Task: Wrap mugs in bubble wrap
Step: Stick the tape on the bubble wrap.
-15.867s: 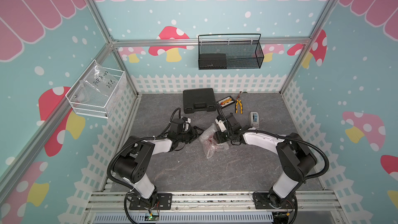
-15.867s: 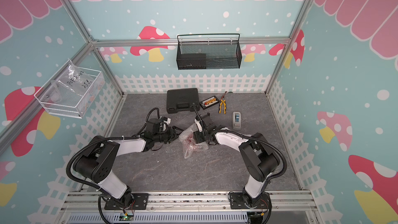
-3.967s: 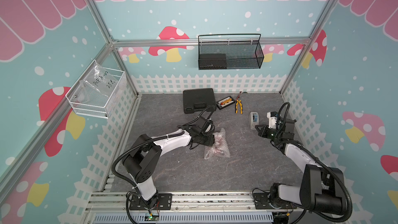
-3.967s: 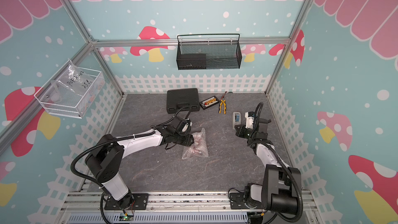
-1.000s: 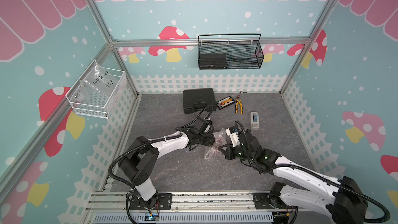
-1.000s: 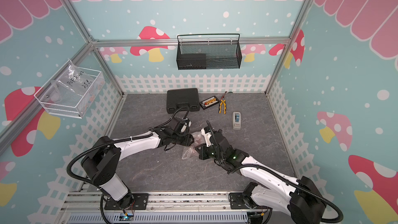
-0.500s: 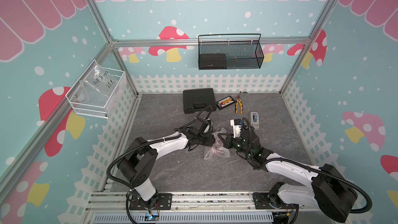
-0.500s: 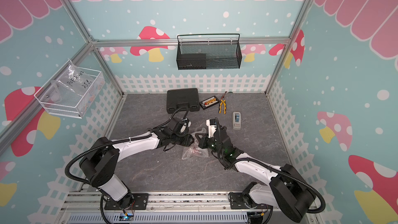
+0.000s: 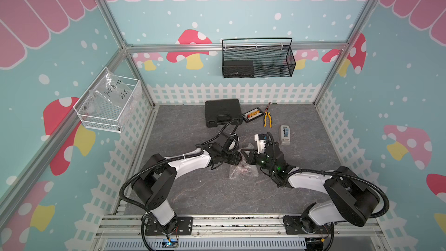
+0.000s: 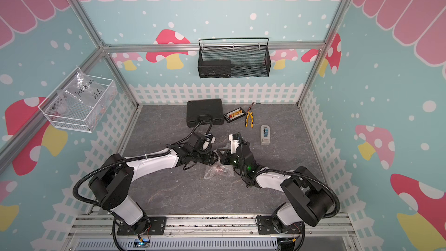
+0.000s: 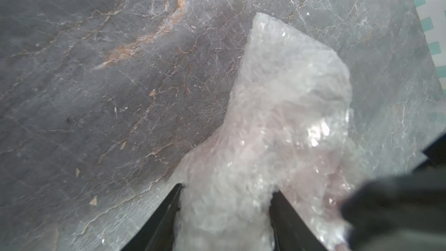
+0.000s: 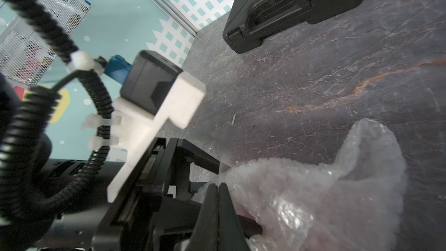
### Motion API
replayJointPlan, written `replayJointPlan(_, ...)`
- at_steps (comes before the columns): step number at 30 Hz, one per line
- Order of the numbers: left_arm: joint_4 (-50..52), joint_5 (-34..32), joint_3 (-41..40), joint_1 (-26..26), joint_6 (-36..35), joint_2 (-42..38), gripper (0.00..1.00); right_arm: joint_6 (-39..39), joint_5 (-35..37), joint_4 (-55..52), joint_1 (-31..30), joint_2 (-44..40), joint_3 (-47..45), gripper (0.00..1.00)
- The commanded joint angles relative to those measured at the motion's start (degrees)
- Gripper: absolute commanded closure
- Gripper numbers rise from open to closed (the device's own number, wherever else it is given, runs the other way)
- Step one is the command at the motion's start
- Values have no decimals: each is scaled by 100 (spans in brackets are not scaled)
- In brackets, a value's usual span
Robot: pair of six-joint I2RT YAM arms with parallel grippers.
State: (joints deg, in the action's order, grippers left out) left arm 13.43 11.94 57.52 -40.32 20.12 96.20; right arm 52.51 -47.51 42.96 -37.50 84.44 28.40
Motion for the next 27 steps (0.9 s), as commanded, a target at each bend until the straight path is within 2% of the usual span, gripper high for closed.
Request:
replayJointPlan(1,-51,167,-68,-77,-141,-67,45,-123,-40,441,84,204,34,100)
replayJointPlan(11,-47,191,-140,-82,-228,-184,45,-424,4,78,222,510,67,100)
replayJointPlan(18,2,140,-136,-82,-207,-324,45,-488,-110,37,238,178,16,100)
replayJointPlan(24,-412,169,-435,-35,73,-859,35,-523,-131,-81,253,251,-51,100)
replayJointPlan(27,-412,196,-481,175,325,-1224,32,-488,-155,6,254,214,-167,100)
